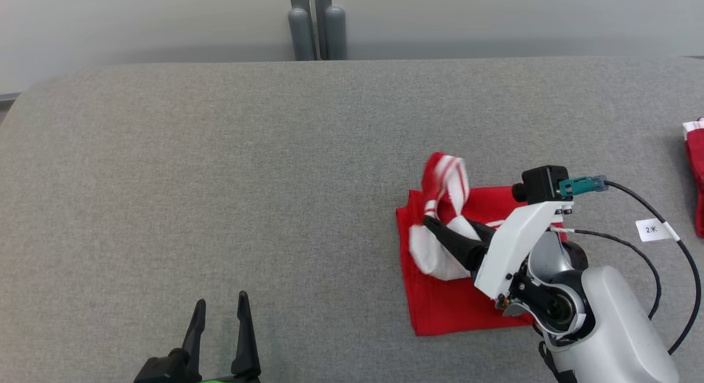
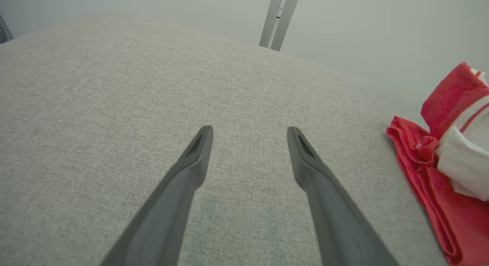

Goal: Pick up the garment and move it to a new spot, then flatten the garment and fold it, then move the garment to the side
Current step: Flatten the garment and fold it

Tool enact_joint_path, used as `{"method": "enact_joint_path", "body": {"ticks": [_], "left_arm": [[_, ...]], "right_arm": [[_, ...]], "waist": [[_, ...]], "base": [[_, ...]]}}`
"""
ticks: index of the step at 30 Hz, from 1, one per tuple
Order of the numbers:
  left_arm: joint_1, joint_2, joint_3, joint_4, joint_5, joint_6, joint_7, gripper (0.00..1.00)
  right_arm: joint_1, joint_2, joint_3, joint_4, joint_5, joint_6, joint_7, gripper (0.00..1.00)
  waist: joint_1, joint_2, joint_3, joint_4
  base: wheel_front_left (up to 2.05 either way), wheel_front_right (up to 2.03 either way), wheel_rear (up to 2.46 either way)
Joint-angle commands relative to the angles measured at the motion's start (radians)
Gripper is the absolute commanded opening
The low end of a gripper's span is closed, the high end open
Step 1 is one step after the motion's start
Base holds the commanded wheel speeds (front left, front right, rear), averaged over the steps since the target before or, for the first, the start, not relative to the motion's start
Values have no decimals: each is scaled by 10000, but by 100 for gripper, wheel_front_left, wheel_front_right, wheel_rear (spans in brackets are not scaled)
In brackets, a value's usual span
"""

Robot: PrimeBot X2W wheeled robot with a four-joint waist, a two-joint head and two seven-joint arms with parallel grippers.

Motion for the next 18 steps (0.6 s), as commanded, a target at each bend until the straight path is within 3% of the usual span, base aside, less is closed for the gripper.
{"method": "enact_joint_path", "body": {"ticks": [1,4,9,13,18], "left_arm": [[140,17,68,4,84,-14,-30,100],[277,17,319,-21,197,-60,-30,100],[452,20,664,-64,312,-124,-30,100],[549,17,827,-100,444,-230,-30,100],[670,20,958,-31,450,-323,-31,100]], "right_arm": [[153,-3,57,-293,335,7,-234,100],[520,-130,329,-1592,668,7,-852,100],[1291,-1253,232,-2591,57,5,-2589,100],[2043,-2106,-584,-2219,-533,8,-4674,100],[2914,-2855,-1470,-845,-1603,5,-6985,100]], "waist": [[0,0,-97,-132],[0,0,-283,-417],[0,0,-597,-947],[0,0,-860,-1324],[0,0,-1171,-1556]], "base": [[0,0,0],[0,0,0],[0,0,0],[0,0,0],[0,0,0]]}}
